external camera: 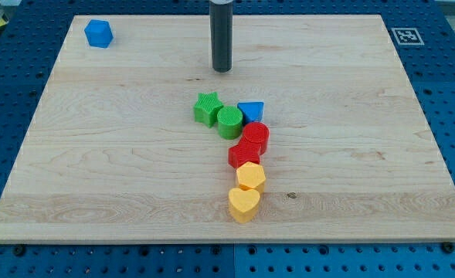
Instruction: Move your arm towards the right side of the board
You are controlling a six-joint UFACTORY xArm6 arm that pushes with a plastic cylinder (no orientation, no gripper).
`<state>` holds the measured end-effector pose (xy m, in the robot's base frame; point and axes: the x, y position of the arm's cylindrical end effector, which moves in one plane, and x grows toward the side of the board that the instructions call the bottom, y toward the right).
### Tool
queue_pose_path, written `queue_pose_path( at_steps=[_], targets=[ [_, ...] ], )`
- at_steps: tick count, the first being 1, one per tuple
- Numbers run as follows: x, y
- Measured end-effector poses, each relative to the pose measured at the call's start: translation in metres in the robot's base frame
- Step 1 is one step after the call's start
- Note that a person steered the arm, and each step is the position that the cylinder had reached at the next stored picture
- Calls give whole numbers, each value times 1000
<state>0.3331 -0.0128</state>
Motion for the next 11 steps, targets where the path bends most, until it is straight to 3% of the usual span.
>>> queue_pose_path(
  at_steps=[11],
  targets=[
    [-1, 60]
  ],
)
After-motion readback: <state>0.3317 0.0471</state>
